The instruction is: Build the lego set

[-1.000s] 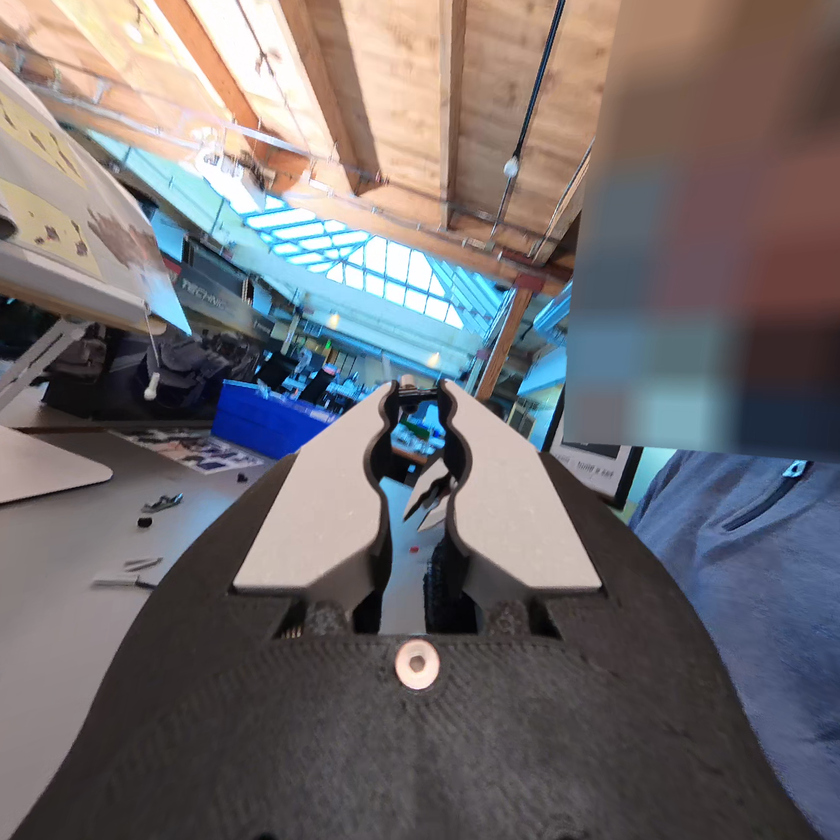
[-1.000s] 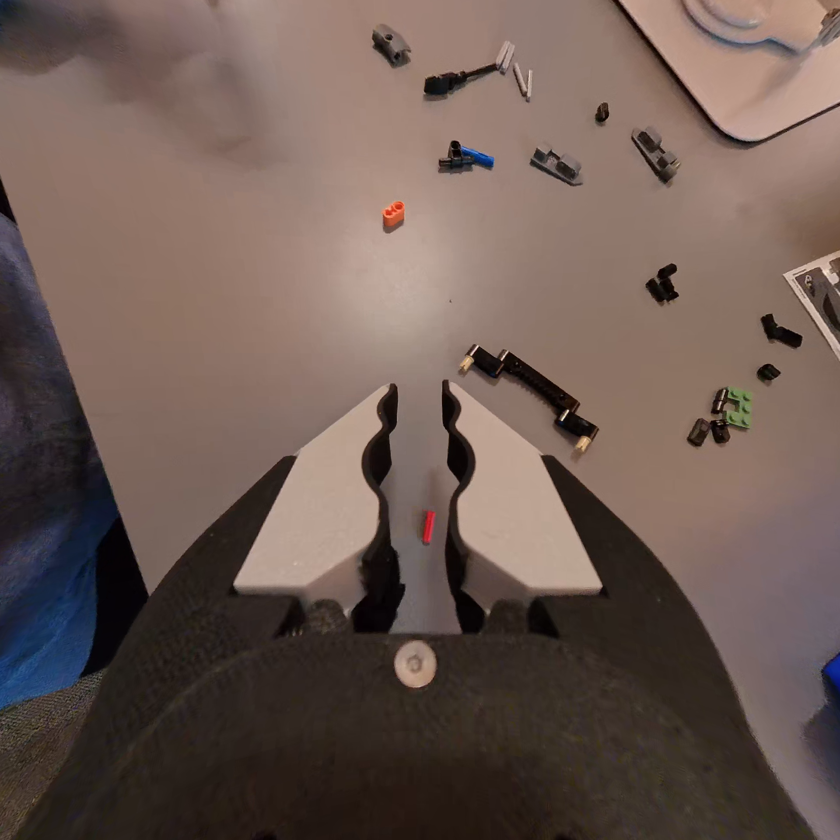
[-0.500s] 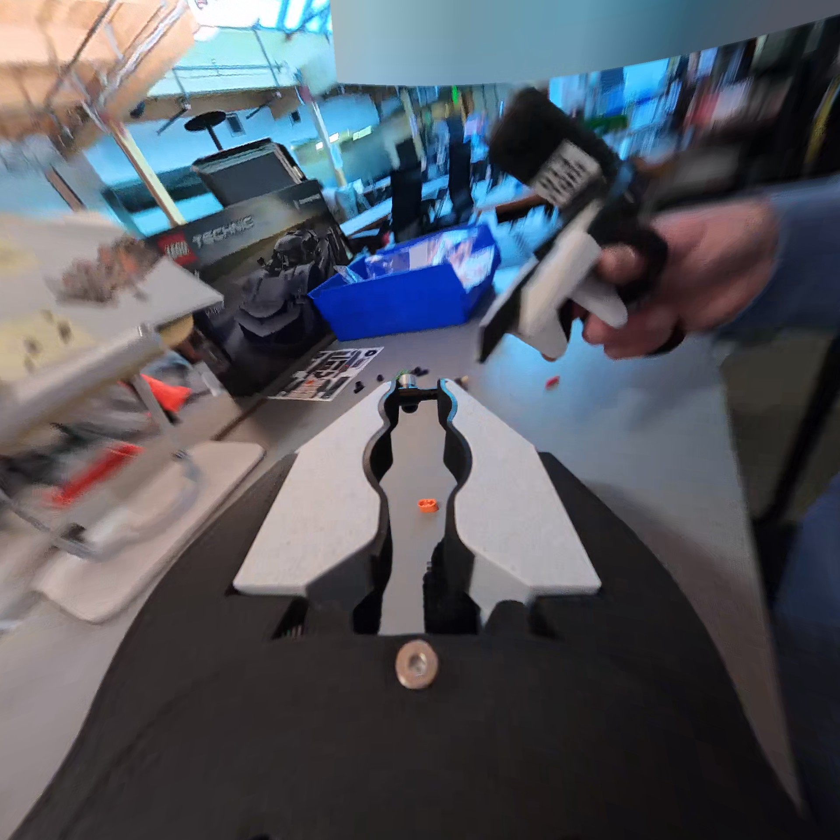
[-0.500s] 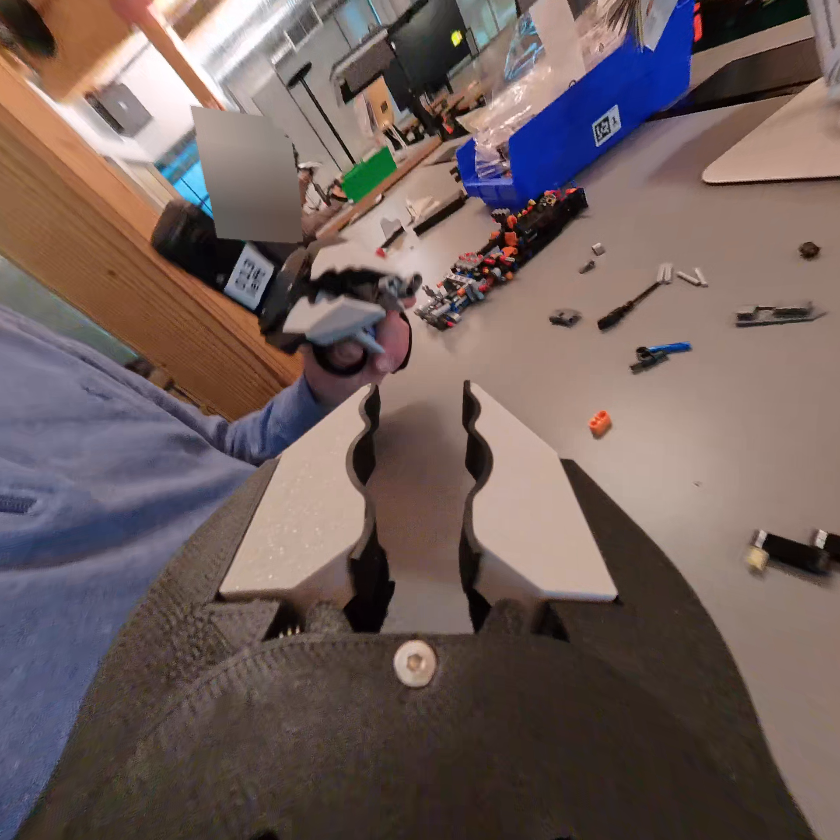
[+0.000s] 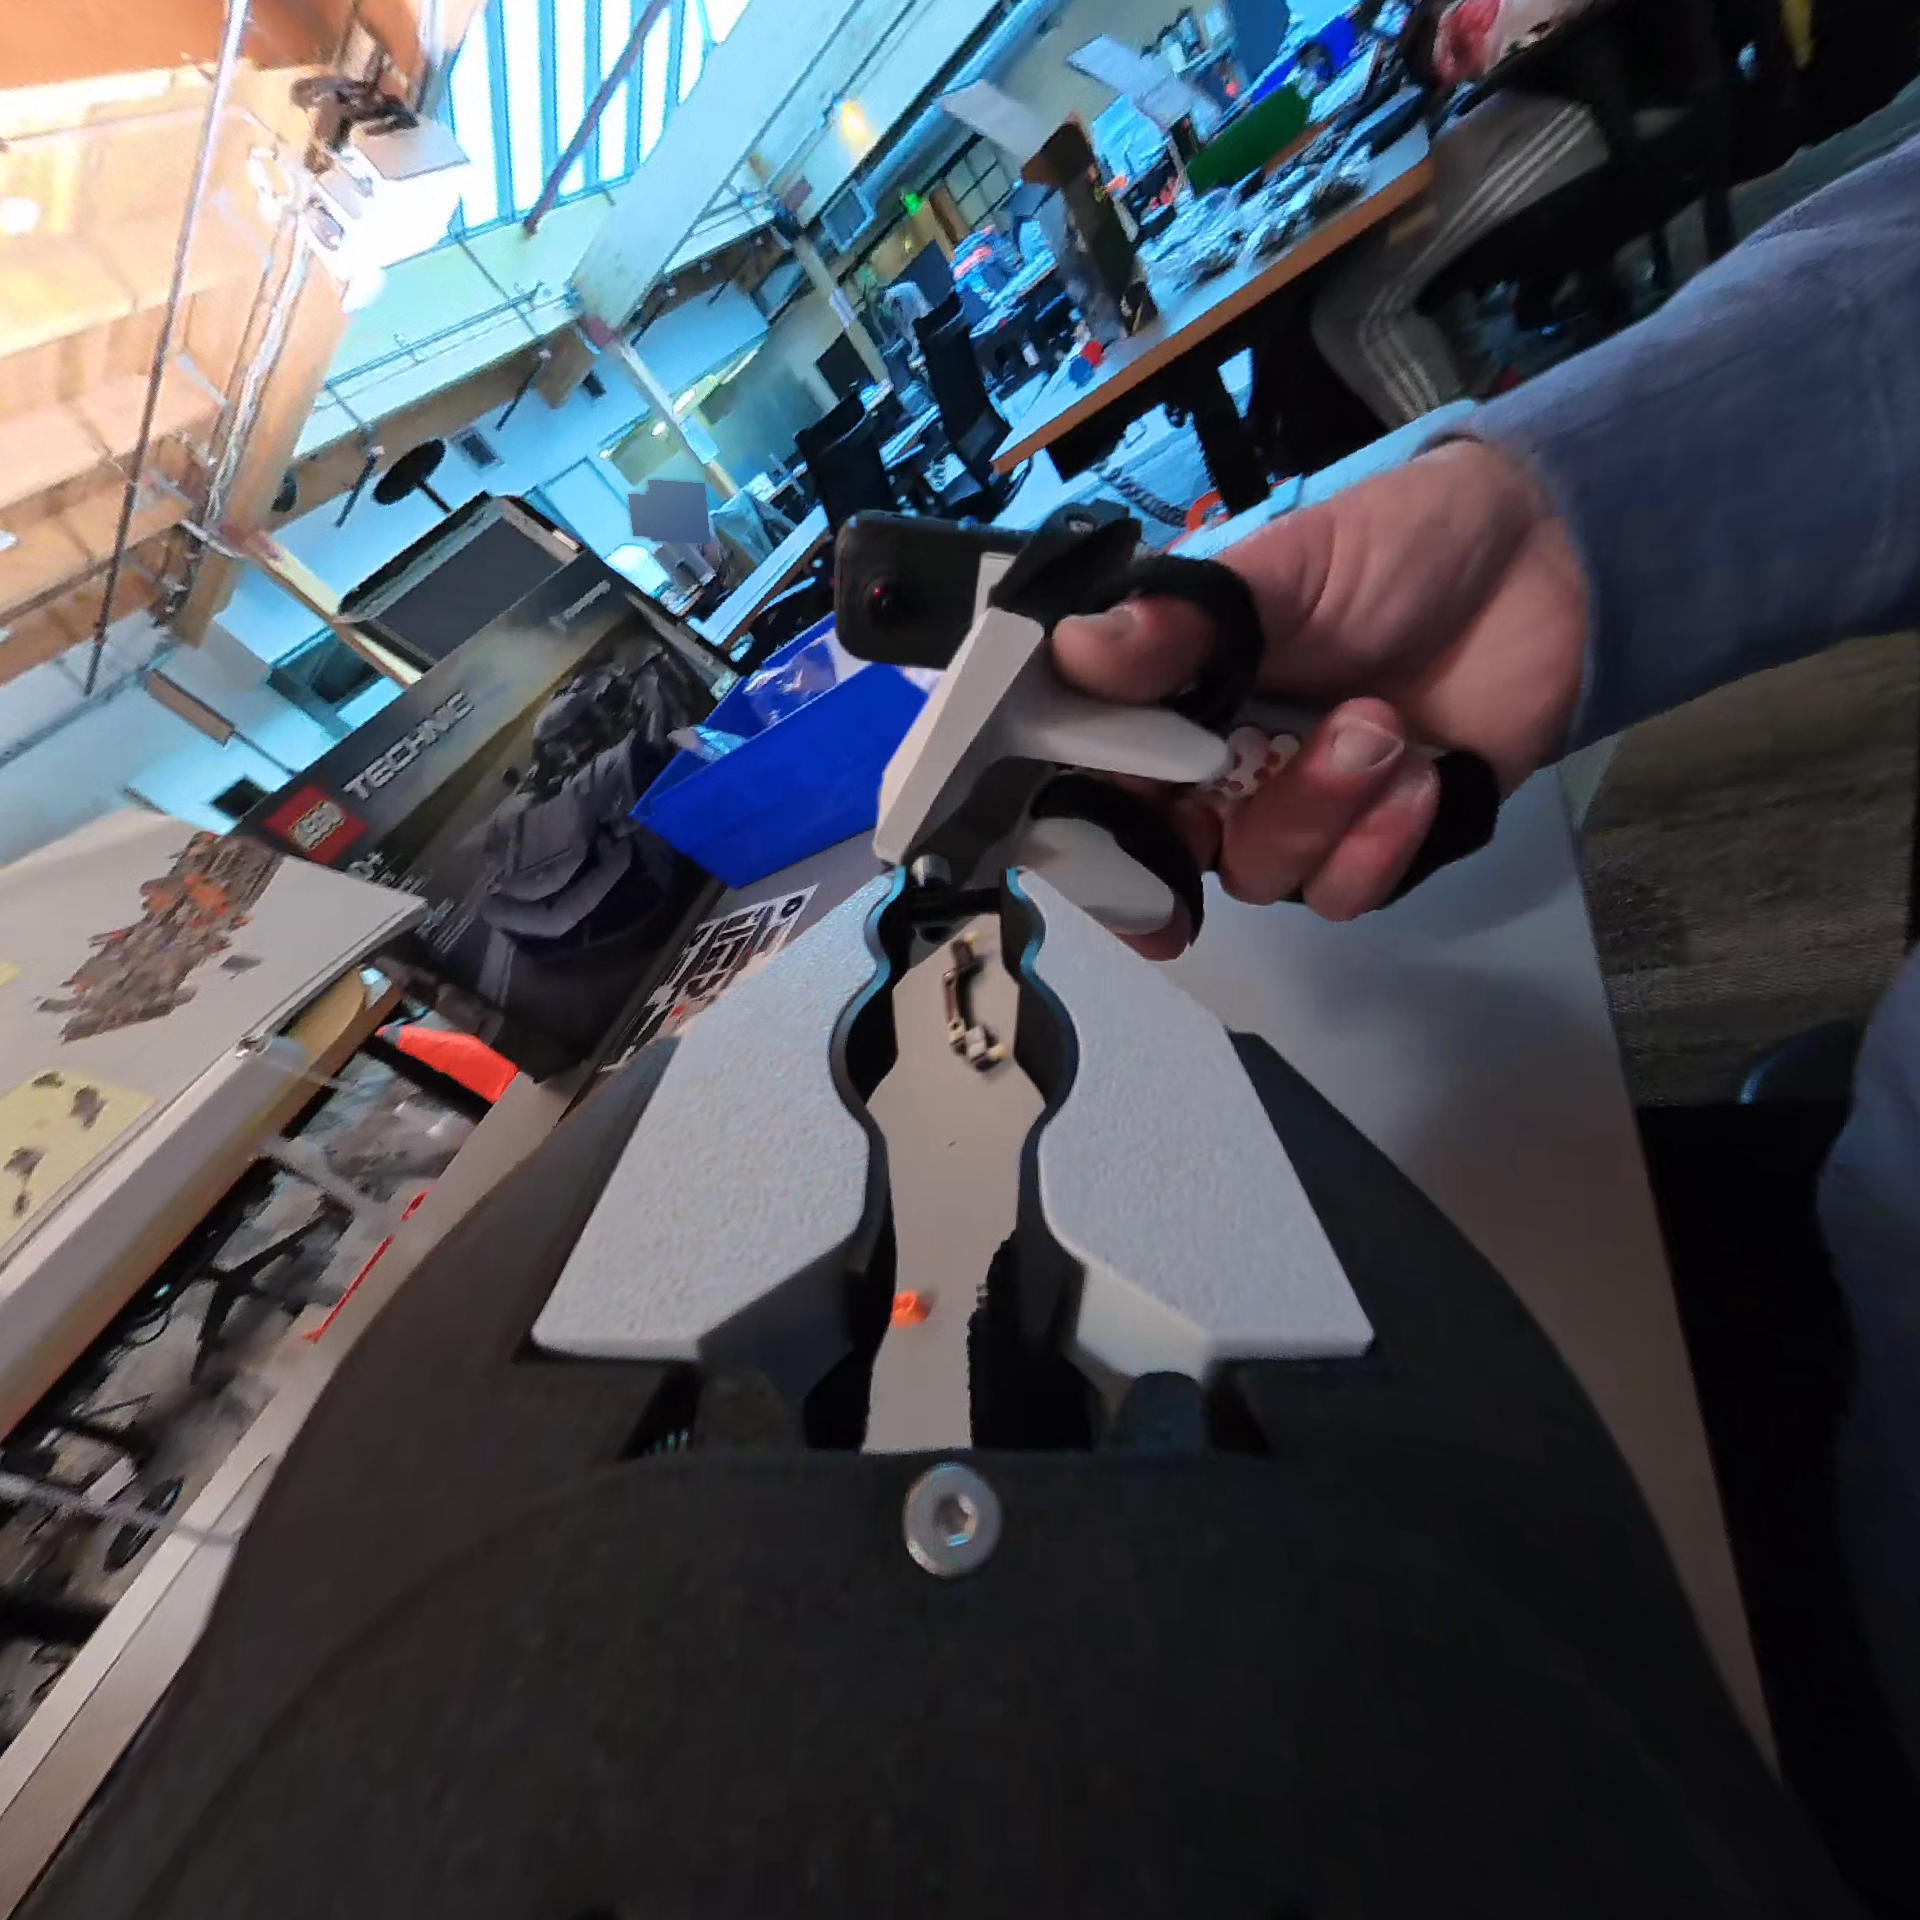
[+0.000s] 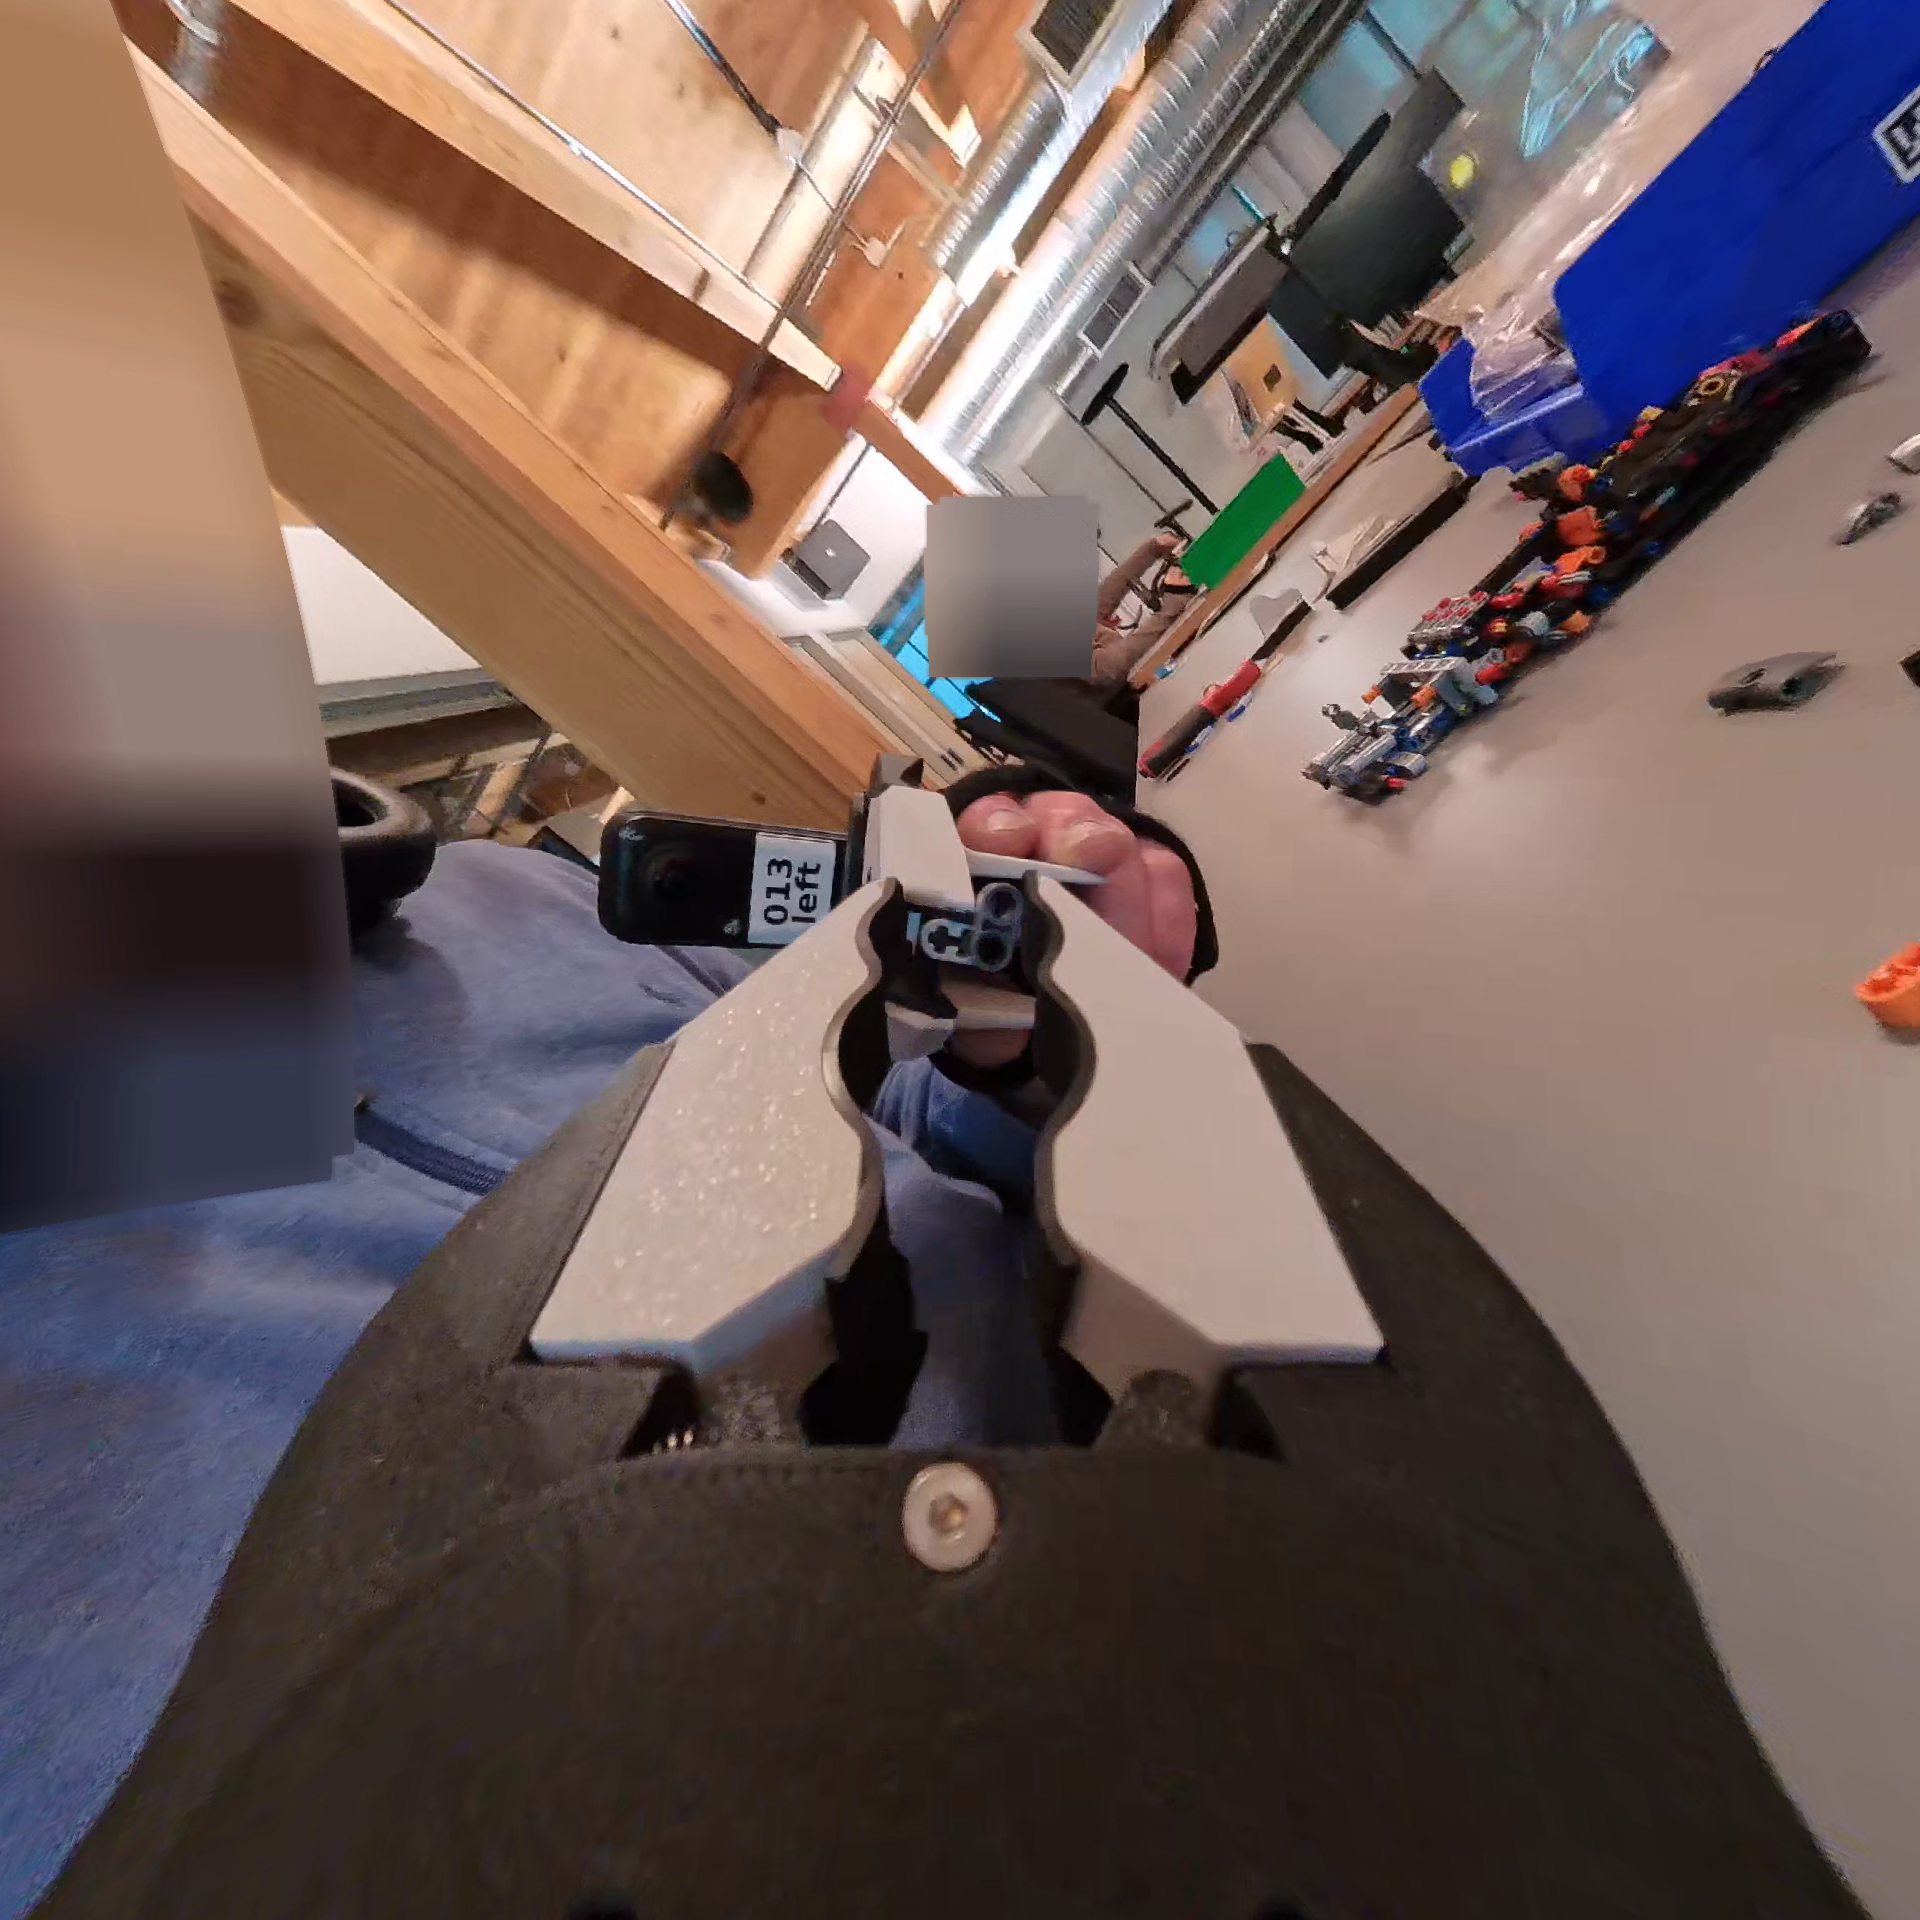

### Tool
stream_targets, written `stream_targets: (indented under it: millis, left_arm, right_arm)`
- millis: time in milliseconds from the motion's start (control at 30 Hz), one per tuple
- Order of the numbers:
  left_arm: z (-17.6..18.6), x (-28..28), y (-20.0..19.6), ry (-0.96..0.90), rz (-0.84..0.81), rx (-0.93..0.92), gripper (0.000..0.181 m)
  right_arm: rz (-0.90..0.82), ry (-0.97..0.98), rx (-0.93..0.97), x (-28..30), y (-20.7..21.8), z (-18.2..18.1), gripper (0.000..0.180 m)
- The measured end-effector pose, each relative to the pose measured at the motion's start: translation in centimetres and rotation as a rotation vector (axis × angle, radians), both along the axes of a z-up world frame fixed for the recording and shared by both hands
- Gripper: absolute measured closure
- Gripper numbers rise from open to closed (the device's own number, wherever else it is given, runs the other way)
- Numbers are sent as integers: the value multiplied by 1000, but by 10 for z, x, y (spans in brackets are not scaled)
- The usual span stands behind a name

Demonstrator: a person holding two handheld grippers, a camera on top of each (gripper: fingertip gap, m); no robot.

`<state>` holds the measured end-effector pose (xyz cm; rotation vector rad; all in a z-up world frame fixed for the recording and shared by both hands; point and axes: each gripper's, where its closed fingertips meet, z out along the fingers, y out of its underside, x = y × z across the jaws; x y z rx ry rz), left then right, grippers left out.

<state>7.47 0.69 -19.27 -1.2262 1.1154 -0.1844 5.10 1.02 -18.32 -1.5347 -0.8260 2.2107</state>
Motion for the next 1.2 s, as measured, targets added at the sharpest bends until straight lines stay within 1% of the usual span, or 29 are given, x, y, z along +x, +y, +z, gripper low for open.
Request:
stream_targets:
  millis: [200, 333, 600, 733, 867, 933, 1000, 1067, 1133, 1200]
  left_arm:
    - [-16, 19, 2, 21, -36, -37, 164]
    - [-24, 27, 6, 20, -55, -82, 165]
    - [-39, 26, 22, 63, 22, -127, 164]
    - [-48, 16, 37, 77, 104, -174, 161]
    - [-64, 10, 47, 106, 150, -251, 160]
    - [-74, 5, 50, 133, 172, -285, 160]
    - [-78, -1, 51, 119, 183, -321, 162]
    - [-76, -8, 51, 97, 188, -334, 162]
    - [-78, -17, 53, 81, 198, -359, 162]
    - [-80, -24, 54, 81, 203, -381, 162]
  right_arm:
    - [-85, -25, 37, 21, 5, -11, 171]
    - [-114, -73, 49, 30, 8, -20, 171]
    - [-155, -104, -10, 30, 25, -35, 170]
    - [-206, -124, -47, 31, 41, -43, 180]
    - [-219, -211, 5, 30, 47, -55, 180]
    - [-250, -210, 34, 35, 54, -50, 180]
    - [-300, -215, 57, 49, 63, -45, 180]
    - [-371, -250, 120, 68, 72, -42, 180]
    - [-407, -283, 173, 87, 73, -40, 180]
    - [-417, -393, 243, 102, 69, -53, 173]
